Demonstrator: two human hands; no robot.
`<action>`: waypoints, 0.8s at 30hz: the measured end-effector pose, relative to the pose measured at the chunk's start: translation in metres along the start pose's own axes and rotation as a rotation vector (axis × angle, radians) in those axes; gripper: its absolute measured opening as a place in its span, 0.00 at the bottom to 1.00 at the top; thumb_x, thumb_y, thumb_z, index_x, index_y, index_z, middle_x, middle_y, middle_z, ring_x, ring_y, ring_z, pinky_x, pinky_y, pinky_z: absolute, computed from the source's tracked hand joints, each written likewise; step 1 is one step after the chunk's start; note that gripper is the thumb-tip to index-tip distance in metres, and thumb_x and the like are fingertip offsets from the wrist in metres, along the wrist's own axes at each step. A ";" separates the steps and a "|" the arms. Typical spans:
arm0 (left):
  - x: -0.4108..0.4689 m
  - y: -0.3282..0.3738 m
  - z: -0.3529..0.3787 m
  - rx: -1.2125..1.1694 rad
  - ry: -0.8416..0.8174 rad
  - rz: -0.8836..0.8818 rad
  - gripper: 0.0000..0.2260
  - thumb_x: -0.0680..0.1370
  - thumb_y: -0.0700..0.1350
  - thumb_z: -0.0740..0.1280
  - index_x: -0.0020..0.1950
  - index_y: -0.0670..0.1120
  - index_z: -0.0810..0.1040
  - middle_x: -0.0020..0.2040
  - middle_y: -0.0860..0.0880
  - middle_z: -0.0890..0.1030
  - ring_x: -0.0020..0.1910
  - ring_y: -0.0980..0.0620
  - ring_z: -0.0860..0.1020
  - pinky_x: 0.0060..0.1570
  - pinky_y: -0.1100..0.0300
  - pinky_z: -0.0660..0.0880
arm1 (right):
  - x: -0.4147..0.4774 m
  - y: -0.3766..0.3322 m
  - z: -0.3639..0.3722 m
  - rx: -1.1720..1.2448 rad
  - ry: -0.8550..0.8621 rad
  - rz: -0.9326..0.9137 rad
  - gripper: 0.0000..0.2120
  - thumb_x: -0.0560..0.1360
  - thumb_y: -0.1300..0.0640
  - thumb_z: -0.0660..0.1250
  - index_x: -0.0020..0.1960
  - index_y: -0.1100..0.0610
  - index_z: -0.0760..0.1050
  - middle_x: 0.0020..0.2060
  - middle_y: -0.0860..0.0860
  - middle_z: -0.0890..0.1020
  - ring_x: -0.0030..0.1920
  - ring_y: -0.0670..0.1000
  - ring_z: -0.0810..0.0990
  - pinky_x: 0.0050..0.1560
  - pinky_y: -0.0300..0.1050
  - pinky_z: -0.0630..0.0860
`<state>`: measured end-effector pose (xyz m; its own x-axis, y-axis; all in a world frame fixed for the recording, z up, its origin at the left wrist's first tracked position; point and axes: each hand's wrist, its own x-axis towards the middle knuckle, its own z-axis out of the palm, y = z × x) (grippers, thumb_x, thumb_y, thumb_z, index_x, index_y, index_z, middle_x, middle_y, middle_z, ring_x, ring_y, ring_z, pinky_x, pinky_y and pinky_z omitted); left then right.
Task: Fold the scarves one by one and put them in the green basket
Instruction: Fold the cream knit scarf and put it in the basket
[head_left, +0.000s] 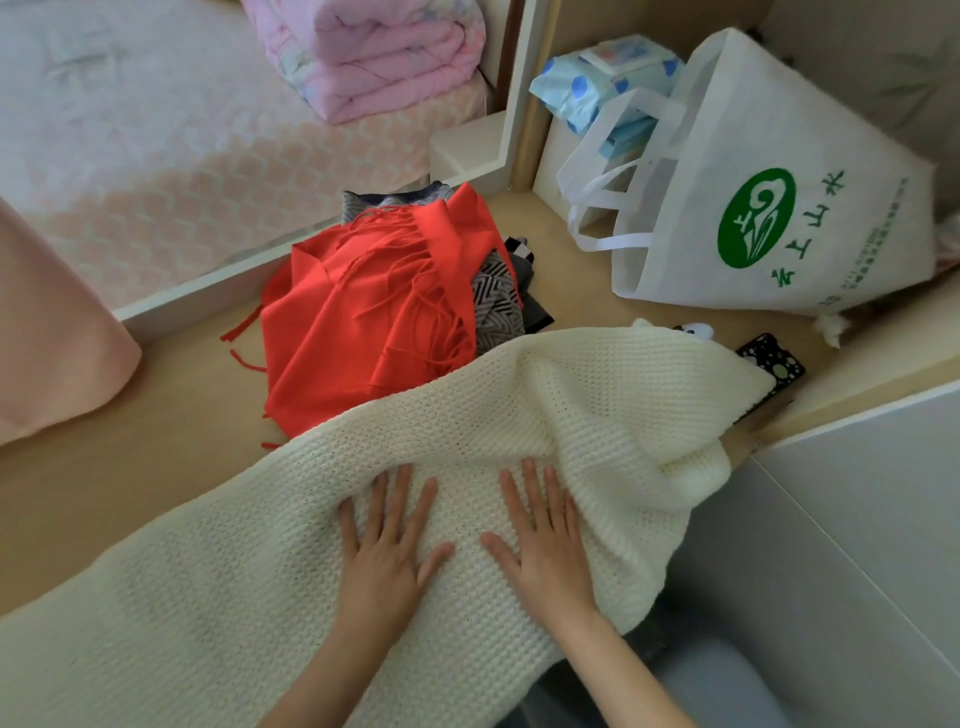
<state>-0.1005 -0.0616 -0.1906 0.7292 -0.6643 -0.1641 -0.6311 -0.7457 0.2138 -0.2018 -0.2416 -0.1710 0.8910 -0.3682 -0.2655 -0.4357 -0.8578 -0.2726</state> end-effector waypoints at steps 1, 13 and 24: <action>-0.001 0.002 0.000 -0.004 0.004 0.001 0.31 0.80 0.64 0.44 0.78 0.49 0.58 0.79 0.44 0.54 0.77 0.43 0.53 0.71 0.35 0.49 | 0.003 -0.005 -0.005 0.020 -0.001 -0.020 0.35 0.76 0.32 0.39 0.76 0.46 0.30 0.73 0.46 0.26 0.73 0.48 0.27 0.71 0.47 0.26; -0.004 0.052 -0.032 -0.346 0.035 0.109 0.26 0.83 0.58 0.44 0.74 0.47 0.65 0.74 0.47 0.66 0.74 0.50 0.61 0.73 0.56 0.51 | 0.006 0.060 -0.085 0.653 0.440 0.461 0.29 0.70 0.38 0.69 0.68 0.47 0.69 0.66 0.44 0.72 0.69 0.50 0.66 0.73 0.55 0.59; 0.074 0.114 -0.096 -1.241 -0.133 -0.453 0.30 0.75 0.49 0.71 0.74 0.45 0.63 0.61 0.50 0.73 0.62 0.49 0.74 0.59 0.58 0.71 | -0.027 -0.020 -0.052 0.520 0.245 -0.130 0.19 0.77 0.61 0.64 0.65 0.46 0.74 0.66 0.37 0.72 0.69 0.35 0.64 0.74 0.43 0.54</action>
<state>-0.0932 -0.1910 -0.0858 0.7340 -0.4239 -0.5306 0.3695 -0.4063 0.8357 -0.2101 -0.2335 -0.1100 0.9179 -0.3969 0.0047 -0.2712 -0.6357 -0.7228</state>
